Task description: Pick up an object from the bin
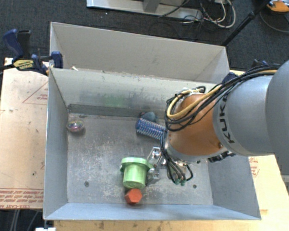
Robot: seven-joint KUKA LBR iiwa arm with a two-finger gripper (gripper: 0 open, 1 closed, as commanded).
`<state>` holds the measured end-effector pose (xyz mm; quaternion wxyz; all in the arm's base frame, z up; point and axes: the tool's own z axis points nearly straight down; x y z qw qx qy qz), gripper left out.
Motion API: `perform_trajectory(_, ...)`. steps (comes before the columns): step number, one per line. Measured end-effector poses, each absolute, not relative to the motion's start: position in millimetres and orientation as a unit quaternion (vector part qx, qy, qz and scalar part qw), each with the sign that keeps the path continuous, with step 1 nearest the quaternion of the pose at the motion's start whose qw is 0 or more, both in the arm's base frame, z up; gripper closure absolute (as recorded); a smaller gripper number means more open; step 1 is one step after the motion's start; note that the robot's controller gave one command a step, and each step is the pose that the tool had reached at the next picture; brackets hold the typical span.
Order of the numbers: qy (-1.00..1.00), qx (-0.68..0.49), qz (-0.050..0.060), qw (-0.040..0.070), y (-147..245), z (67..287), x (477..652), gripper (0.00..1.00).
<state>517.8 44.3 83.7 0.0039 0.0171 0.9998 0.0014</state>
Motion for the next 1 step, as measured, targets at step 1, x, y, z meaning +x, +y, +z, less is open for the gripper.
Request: perform_trajectory(1, 0.999, 0.036, 0.001, 0.004, 68.9, 202.0, 500.4, 1.00)
